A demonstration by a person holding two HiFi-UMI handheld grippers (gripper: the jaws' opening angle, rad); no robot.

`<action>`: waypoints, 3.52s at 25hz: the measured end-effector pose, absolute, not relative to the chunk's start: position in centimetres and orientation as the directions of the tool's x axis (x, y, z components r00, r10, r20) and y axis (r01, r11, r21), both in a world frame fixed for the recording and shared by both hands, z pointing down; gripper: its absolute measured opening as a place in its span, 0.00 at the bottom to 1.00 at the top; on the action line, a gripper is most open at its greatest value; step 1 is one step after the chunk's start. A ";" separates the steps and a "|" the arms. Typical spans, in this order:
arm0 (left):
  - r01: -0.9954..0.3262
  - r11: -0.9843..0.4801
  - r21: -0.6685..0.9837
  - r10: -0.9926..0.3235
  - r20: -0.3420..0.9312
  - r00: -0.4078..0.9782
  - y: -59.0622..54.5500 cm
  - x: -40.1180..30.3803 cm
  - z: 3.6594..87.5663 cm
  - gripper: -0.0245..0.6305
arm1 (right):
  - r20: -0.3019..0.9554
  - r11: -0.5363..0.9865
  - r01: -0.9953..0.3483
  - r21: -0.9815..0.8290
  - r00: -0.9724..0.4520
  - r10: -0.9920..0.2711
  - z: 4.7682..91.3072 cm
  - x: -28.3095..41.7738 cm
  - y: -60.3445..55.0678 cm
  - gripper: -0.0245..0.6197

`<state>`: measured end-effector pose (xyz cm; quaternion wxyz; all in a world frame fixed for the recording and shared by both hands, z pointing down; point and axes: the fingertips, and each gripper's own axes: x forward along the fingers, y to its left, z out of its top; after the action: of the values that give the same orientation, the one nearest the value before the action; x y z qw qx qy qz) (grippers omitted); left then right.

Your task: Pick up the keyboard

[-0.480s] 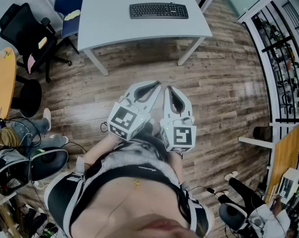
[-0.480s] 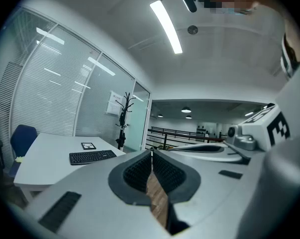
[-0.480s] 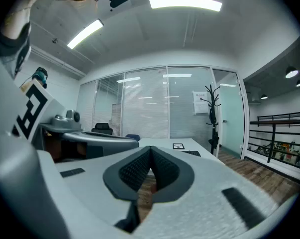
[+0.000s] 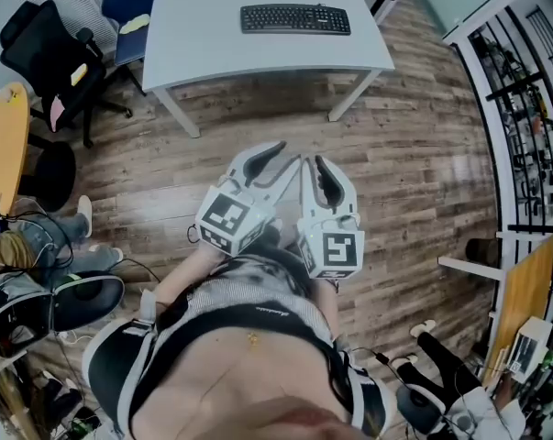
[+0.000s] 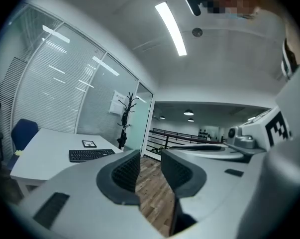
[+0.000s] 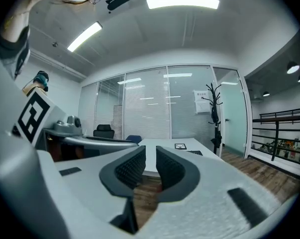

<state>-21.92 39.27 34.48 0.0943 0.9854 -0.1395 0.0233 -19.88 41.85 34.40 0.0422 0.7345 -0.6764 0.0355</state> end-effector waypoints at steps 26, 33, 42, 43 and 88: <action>-0.394 -0.905 0.162 -0.385 0.085 0.919 34.8 -13.8 35.2 0.20 | 0.071 0.007 -1.000 -0.001 -0.007 -0.997 34.0 -11.0 37.9 0.16; -0.358 -0.919 0.166 -0.348 0.087 0.933 31.3 -10.8 35.8 0.20 | 0.076 -0.030 -1.000 0.002 0.030 -0.997 34.3 -8.3 34.3 0.16; -0.330 -0.928 0.174 -0.324 0.060 0.944 25.3 -8.0 35.3 0.20 | 0.058 -0.045 -0.999 0.013 0.046 -0.997 33.9 -5.5 28.1 0.17; -0.330 -0.927 0.178 -0.324 0.061 0.944 24.7 -7.8 35.4 0.20 | 0.059 -0.044 -0.999 0.012 0.044 -0.997 33.9 -5.3 27.6 0.17; -0.397 -0.900 0.181 -0.395 0.048 0.917 7.1 -3.7 34.3 0.20 | 0.034 -0.011 -1.000 -0.007 0.011 -0.999 32.1 0.0 10.9 0.19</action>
<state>-3.69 7.14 34.29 0.0940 0.9746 -0.2033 0.0051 -0.01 10.90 32.13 0.0094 0.7110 -0.7030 0.0144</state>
